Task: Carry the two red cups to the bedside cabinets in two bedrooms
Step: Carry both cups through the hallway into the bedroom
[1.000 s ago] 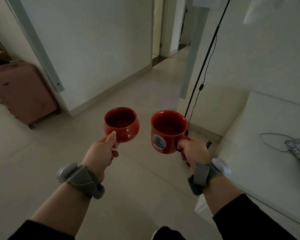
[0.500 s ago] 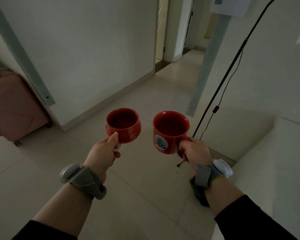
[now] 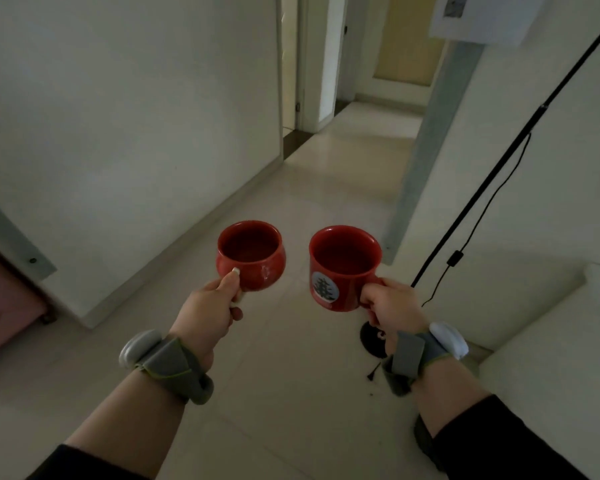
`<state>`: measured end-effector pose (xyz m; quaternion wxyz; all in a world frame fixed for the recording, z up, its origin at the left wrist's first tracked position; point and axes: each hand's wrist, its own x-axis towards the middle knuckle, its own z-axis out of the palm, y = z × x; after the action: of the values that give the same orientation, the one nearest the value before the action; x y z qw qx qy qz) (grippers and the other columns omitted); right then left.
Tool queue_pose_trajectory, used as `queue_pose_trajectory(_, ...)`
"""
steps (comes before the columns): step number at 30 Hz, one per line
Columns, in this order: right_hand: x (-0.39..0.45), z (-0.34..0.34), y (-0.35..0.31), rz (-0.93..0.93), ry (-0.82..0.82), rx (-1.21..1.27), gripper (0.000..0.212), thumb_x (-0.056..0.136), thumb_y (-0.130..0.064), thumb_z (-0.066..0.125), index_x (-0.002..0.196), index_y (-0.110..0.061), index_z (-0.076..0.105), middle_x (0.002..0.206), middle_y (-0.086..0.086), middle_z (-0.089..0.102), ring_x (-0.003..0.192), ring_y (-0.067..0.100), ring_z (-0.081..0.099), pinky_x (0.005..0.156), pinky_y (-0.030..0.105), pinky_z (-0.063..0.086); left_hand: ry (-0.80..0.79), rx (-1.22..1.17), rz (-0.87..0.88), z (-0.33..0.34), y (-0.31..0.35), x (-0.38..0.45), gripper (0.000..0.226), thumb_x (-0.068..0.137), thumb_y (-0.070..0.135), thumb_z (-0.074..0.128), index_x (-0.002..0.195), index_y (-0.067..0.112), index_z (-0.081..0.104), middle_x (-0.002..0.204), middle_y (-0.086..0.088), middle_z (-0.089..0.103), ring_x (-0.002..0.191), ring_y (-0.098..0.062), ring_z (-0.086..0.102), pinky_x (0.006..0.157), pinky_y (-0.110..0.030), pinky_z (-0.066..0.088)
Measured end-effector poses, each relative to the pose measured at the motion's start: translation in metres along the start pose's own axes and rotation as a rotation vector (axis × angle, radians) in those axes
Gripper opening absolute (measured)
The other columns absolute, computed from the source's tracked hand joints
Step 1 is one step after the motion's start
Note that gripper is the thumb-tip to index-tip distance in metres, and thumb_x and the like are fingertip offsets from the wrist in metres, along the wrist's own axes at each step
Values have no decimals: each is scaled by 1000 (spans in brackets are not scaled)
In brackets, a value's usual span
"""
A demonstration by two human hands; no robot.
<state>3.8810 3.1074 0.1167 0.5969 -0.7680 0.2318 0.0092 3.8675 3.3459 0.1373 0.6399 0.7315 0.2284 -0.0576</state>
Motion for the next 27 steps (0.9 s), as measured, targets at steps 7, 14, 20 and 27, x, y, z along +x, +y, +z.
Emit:
queue_pose_trajectory(7, 77, 47, -41, -8, 60, 41, 21, 68, -3, 55, 50, -12, 46, 53, 11, 41, 47, 21, 35, 47, 32, 30, -41, 7, 7, 2, 47, 108, 35, 92, 46, 44, 88, 15, 60, 68, -4, 52, 57, -14, 41, 54, -27, 35)
queue_pose_trajectory(14, 175, 80, -79, -41, 110, 71, 17, 69, 0, 53, 56, -7, 44, 60, 16, 41, 57, 27, 34, 52, 37, 25, -81, 23, 37, 26, 91, 212, 36, 93, 44, 42, 81, 15, 59, 67, -6, 52, 56, -14, 40, 52, -28, 33)
queue_pose_trajectory(20, 275, 96, -127, 25, 103, 82, 19, 67, -1, 54, 52, -7, 45, 57, 14, 43, 52, 24, 35, 49, 33, 29, -101, 16, 54, 56, 141, 304, 34, 93, 45, 42, 76, 19, 56, 67, -8, 53, 56, -15, 39, 51, -27, 32)
queue_pose_trajectory(27, 388, 125, -173, 53, 146, 125, 20, 66, 0, 53, 53, -9, 41, 61, 14, 42, 51, 23, 34, 47, 31, 27, -93, 10, 64, 87, 193, 410, 30, 94, 42, 43, 73, 24, 54, 66, -8, 53, 56, -16, 40, 54, -29, 32)
